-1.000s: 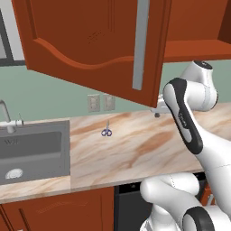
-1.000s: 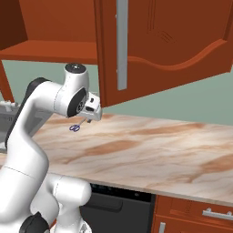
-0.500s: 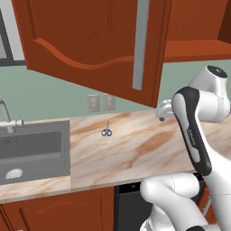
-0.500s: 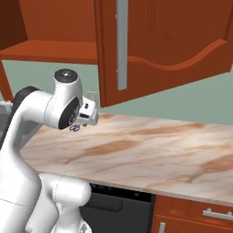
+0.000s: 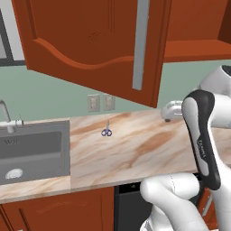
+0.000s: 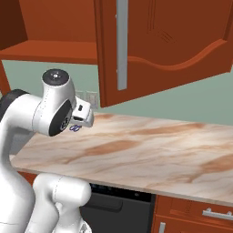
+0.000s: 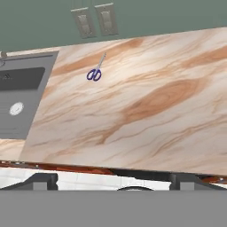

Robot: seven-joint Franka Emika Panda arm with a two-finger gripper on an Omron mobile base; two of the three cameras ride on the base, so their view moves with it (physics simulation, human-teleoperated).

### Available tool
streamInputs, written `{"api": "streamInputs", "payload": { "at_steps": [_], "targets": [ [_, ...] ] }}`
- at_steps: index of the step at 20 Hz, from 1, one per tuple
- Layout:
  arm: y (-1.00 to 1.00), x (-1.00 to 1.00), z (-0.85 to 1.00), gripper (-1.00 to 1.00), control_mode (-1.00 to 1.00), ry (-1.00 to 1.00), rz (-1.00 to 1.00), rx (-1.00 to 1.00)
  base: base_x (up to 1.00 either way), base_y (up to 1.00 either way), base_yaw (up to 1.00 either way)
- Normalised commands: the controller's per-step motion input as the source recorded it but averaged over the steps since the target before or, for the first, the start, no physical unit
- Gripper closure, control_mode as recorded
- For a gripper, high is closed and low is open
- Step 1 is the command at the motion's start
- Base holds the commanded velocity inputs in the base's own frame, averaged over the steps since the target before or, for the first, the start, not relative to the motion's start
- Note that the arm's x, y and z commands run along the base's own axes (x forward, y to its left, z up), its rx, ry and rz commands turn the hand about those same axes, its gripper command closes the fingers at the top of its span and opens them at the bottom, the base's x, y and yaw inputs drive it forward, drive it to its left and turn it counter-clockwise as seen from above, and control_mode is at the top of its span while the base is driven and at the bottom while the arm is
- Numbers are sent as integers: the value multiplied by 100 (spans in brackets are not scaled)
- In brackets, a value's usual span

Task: Close all open cabinet doors.

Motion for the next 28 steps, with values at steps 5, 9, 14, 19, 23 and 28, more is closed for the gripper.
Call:
{"api": "streamInputs", "payload": {
  "at_steps": [5,9,14,19,23,28],
  "targets": [
    [3,-35,31,-100,-100,0,0,2,0,0,0],
    [19,-28,19,-100,-100,0,-2,3,0,0,0],
    [19,-29,18,-100,-100,0,-3,13,0,0,0],
    [6,-34,19,-100,-100,-5,0,18,0,0,0],
    [20,-36,15,-100,-100,-16,0,16,0,0,0],
    [21,-41,11,-100,-100,-8,-2,18,0,0,0]
  ]
}}
